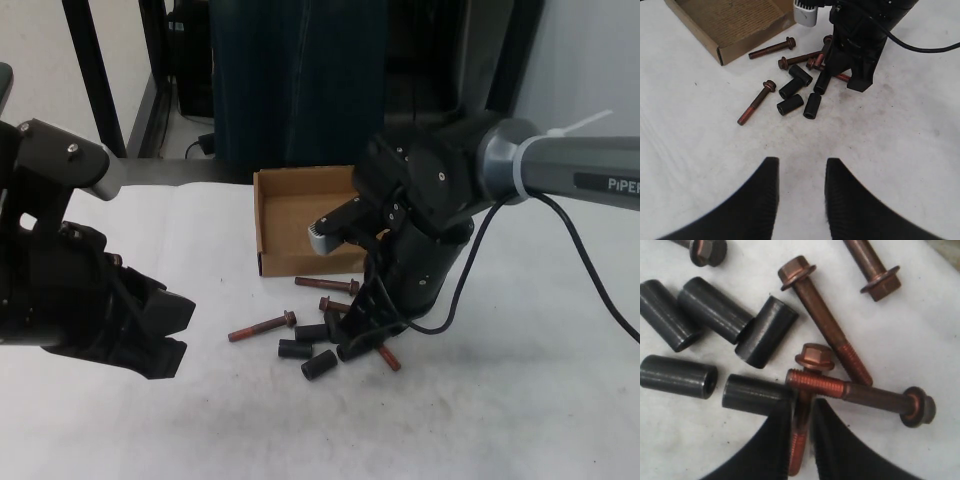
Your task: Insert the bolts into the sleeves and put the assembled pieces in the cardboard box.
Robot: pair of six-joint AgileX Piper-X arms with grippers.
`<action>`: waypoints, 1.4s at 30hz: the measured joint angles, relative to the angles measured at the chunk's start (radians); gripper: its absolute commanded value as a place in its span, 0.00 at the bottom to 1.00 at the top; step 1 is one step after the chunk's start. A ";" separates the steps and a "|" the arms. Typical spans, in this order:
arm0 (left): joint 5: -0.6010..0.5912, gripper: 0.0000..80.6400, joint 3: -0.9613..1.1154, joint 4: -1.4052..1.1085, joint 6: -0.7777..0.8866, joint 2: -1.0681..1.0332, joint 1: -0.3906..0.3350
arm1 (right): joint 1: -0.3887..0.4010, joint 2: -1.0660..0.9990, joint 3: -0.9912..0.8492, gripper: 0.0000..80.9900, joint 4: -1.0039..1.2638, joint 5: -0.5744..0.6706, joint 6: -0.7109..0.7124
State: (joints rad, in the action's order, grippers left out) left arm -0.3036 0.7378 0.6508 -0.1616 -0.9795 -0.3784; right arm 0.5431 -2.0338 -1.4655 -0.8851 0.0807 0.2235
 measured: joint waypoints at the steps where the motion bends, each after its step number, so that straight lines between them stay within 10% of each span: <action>1: 0.000 0.38 0.000 0.000 0.000 0.000 0.000 | 0.000 0.000 0.000 0.24 0.000 0.000 0.000; 42: 0.000 0.38 0.000 0.000 0.000 0.000 0.000 | -0.035 -0.026 -0.030 0.31 -0.042 -0.030 0.084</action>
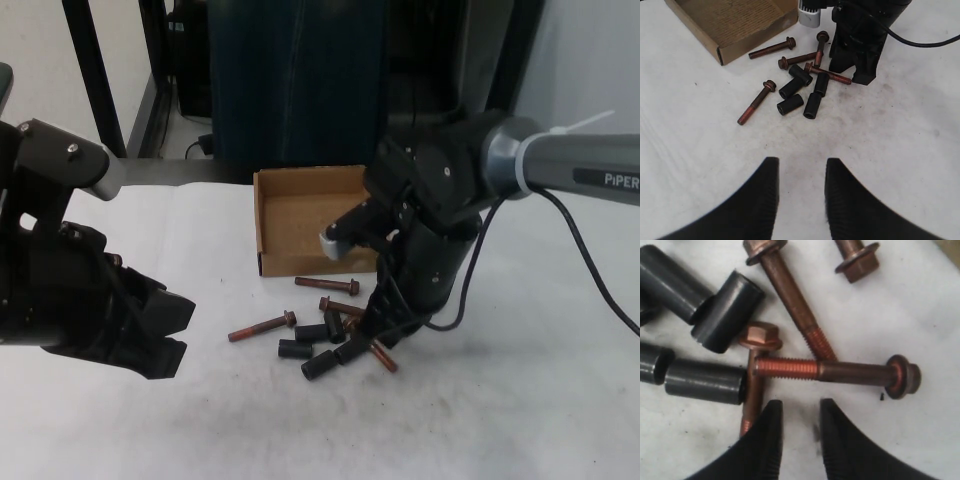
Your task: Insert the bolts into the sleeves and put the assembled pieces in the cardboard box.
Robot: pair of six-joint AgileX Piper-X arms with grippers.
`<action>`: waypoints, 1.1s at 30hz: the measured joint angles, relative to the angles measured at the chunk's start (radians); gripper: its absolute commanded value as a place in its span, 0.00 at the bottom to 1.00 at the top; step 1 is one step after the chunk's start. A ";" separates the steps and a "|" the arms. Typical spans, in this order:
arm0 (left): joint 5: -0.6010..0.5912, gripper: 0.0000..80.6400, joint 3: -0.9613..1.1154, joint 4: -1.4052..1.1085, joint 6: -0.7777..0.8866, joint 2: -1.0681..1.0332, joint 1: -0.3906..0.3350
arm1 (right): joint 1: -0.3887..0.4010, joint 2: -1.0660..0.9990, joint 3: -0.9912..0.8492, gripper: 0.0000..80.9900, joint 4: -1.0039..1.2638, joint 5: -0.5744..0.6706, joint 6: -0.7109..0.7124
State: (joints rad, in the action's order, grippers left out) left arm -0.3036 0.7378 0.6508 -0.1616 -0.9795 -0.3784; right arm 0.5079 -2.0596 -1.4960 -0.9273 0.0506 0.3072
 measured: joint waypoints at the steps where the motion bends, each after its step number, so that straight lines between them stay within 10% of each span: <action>1: 0.000 0.38 0.000 0.000 0.000 0.000 0.000 | 0.000 0.000 -0.010 0.30 -0.004 -0.006 0.000; 33: 0.000 0.38 0.000 0.000 0.000 0.000 0.000 | 0.021 0.000 -0.061 0.30 -0.069 0.030 -0.036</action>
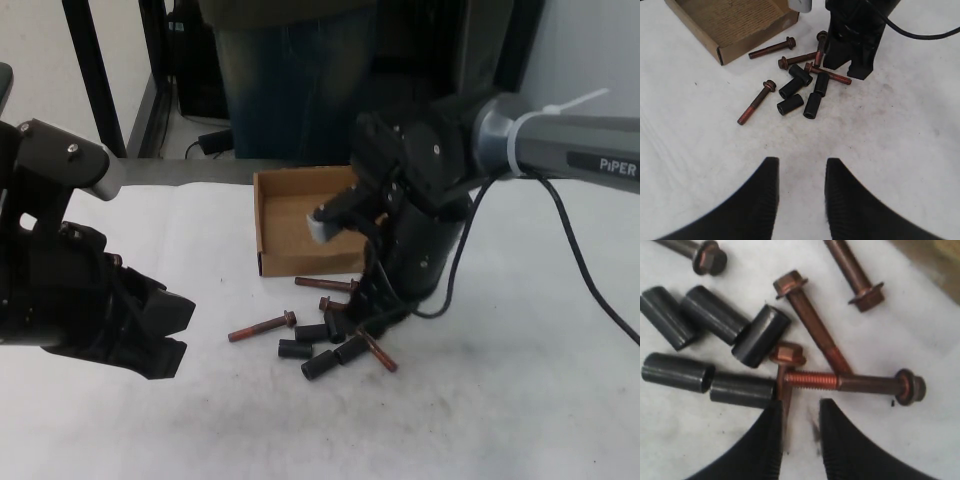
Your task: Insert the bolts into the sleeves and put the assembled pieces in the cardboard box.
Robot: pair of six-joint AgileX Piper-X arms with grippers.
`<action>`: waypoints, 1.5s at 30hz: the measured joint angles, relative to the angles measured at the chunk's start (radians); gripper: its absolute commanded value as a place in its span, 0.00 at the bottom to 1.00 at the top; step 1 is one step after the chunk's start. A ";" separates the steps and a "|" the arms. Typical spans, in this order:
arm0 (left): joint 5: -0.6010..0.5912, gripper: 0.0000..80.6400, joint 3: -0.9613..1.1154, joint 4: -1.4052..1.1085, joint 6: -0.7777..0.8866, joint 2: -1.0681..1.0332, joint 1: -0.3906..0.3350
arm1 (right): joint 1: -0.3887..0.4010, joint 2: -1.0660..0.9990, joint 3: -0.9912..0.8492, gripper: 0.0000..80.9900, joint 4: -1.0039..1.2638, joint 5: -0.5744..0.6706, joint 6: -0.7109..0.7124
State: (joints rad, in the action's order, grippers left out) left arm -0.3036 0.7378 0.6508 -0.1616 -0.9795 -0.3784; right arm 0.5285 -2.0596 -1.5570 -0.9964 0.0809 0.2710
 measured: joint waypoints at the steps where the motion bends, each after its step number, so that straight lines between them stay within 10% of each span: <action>1: 0.000 0.38 0.000 0.000 0.000 0.000 0.000 | 0.000 0.000 0.011 0.30 -0.005 -0.008 0.000; 45: 0.000 0.38 0.000 0.000 0.000 0.000 0.000 | 0.037 -0.054 0.009 0.30 0.112 0.030 -0.025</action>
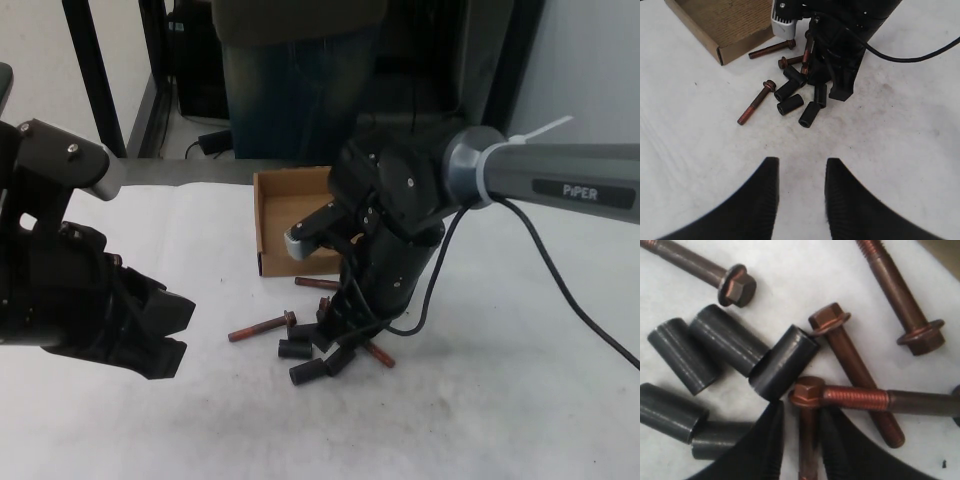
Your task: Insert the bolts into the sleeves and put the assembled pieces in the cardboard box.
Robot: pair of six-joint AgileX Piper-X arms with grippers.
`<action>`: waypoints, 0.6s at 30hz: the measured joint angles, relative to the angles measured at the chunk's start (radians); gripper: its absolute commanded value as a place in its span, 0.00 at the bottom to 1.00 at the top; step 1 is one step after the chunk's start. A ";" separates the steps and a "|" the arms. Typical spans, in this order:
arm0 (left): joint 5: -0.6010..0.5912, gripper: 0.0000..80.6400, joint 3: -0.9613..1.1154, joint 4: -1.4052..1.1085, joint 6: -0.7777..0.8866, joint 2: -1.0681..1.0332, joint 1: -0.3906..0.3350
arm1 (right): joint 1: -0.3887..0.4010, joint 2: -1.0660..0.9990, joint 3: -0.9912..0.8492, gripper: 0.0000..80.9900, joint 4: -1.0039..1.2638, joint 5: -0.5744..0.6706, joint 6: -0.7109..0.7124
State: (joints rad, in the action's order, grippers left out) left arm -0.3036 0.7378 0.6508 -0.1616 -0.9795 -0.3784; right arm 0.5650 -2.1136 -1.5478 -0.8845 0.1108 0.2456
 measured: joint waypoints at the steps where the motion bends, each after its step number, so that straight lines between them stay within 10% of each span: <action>1: 0.000 0.38 0.000 0.000 0.000 0.000 0.000 | 0.000 -0.007 -0.002 0.30 0.000 0.000 0.000; 6: 0.000 0.38 0.000 0.000 0.000 0.000 0.000 | 0.000 -0.018 -0.014 0.27 -0.012 0.000 0.000; 10: 0.000 0.38 0.000 0.000 0.000 0.000 0.000 | 0.000 -0.020 -0.020 0.01 -0.020 0.000 0.008; 18: 0.000 0.38 0.000 0.000 0.000 0.000 0.000 | 0.000 -0.030 -0.043 0.00 -0.104 -0.002 0.043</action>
State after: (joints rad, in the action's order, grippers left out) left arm -0.3036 0.7378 0.6508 -0.1616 -0.9795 -0.3784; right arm 0.5650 -2.1432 -1.5903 -0.9887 0.1088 0.2884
